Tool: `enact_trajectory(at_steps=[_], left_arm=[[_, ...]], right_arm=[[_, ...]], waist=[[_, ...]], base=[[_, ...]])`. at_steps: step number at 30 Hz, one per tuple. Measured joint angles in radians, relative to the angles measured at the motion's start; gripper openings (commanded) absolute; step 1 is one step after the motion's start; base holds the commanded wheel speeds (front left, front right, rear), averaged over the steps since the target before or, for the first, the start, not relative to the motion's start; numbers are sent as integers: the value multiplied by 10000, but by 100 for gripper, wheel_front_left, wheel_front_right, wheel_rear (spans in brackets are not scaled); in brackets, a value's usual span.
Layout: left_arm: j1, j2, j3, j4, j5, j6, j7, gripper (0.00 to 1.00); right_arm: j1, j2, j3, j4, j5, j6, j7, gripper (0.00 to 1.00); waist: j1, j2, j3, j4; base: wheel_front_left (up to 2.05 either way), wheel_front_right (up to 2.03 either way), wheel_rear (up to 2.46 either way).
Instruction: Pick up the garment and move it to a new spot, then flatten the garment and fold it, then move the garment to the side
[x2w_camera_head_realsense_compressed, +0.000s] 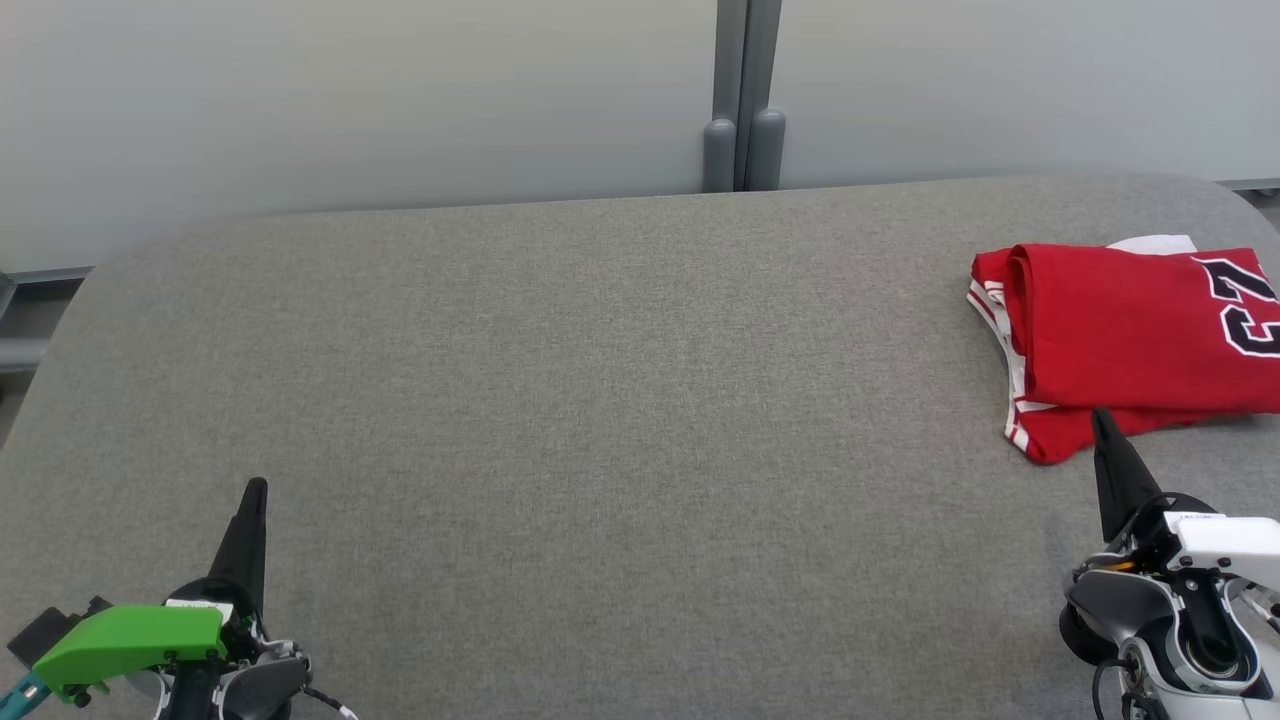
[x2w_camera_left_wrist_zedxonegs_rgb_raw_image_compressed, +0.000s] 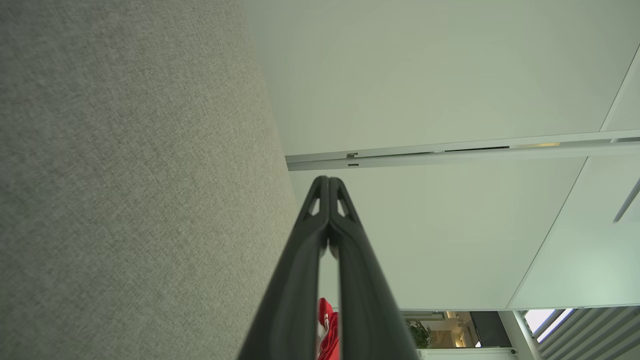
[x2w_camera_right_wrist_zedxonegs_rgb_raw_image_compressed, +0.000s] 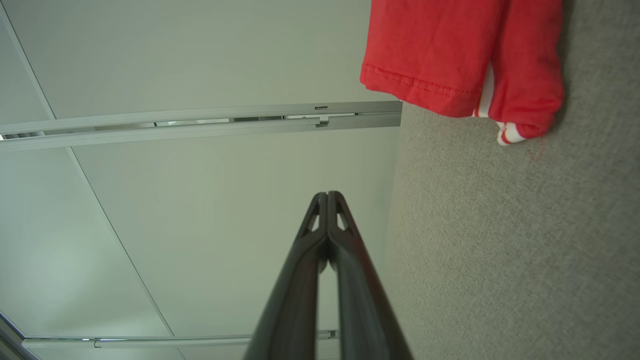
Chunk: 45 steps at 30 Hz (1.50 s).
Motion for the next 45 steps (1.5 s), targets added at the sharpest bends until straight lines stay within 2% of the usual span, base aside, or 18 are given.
enact_trajectory(at_steps=[45], left_arm=[[-8, 0, 10, 15, 0, -4, 0, 0]], right_arm=[[-4, 4, -33, 4, -2, 42, 8, 0]], waist=[[0, 0, -1, 0]], base=[[0, 0, 0]])
